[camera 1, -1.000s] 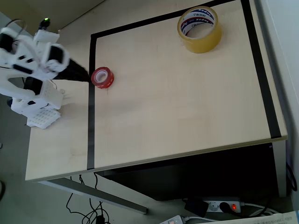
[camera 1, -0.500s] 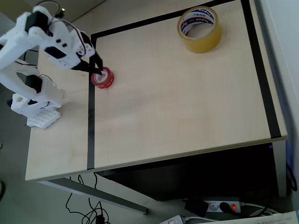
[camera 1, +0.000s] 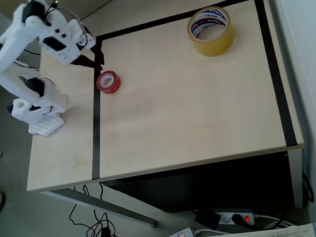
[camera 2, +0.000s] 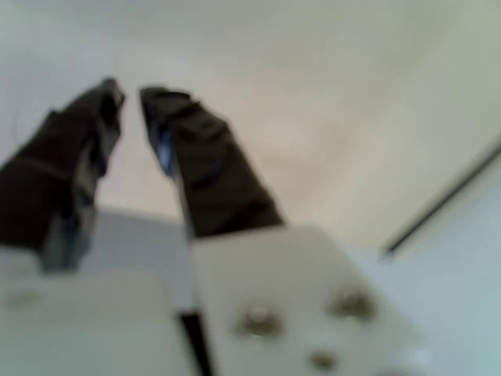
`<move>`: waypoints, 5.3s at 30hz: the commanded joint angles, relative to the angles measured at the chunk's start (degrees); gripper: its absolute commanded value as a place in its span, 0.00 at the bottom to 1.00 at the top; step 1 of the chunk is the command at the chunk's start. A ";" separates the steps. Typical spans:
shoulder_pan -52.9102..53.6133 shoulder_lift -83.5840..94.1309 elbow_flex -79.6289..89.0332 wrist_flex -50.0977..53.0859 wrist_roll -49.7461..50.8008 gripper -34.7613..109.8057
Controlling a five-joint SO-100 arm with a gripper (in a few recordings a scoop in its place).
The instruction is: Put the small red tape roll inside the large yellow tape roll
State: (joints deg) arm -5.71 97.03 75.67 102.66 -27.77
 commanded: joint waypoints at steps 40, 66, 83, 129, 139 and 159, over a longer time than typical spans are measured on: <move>-10.55 18.90 44.65 -10.46 -14.85 0.39; -9.49 4.48 48.87 -28.04 -12.83 0.36; -13.18 10.20 49.39 -22.41 -8.35 0.33; -3.87 1.49 54.76 -51.24 2.72 0.24; 0.62 6.24 35.86 -42.80 2.29 0.24; -1.23 39.46 36.39 -32.70 11.51 0.24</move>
State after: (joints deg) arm -8.53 123.05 109.69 66.01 -16.96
